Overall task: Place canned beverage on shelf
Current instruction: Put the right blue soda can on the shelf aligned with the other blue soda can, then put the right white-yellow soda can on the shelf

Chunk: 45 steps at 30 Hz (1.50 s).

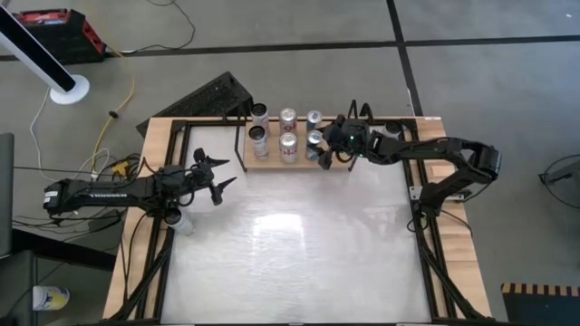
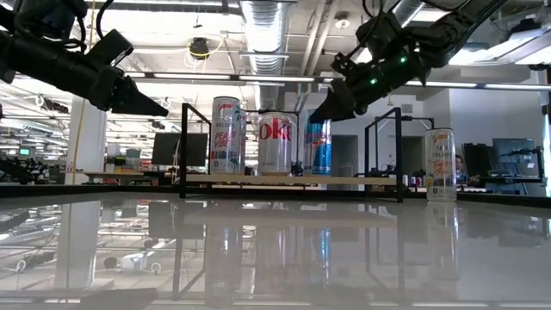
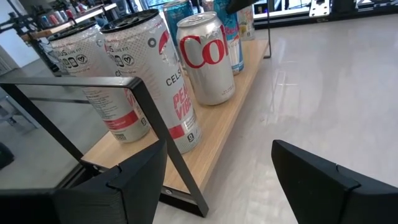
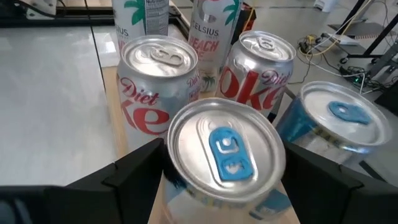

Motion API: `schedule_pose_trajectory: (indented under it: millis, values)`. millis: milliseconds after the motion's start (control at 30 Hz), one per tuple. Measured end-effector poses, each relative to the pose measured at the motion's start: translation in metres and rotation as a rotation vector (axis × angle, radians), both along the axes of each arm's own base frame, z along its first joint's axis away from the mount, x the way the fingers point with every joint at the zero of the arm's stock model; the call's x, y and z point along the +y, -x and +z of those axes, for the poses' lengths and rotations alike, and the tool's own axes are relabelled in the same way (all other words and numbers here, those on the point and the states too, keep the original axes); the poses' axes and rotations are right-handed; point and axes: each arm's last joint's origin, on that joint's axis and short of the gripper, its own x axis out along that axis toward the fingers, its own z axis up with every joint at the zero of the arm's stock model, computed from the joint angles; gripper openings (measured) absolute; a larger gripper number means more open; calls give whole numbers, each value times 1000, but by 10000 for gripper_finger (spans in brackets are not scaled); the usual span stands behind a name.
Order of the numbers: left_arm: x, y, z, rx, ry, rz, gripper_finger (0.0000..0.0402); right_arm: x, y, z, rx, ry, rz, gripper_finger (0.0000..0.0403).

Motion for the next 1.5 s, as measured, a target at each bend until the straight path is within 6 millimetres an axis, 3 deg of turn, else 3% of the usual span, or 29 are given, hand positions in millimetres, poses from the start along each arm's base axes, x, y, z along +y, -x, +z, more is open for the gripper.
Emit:
schedule_pose_trajectory:
  millis: [333,467,600,733,900,1100,1500]
  values:
    - [0,0,0,2,5,-9,275,20,16,42,-24,-71,12,324]
    - [-1,-1,0,-5,21,-40,275,31,28,70,-51,-104,-6,324]
    - [-2,-1,0,-10,28,-60,275,39,48,97,-69,-124,-191,324]
    - [-2,-1,0,-13,33,-70,275,41,72,114,-115,-96,-521,324]
    - [-2,-1,1,-25,35,-73,275,33,96,103,-143,-117,-947,324]
    - [-2,-1,1,-28,34,-74,275,19,118,75,-63,-243,-1245,324]
    - [-2,-1,0,-18,34,-84,275,0,114,42,103,-251,-1392,324]
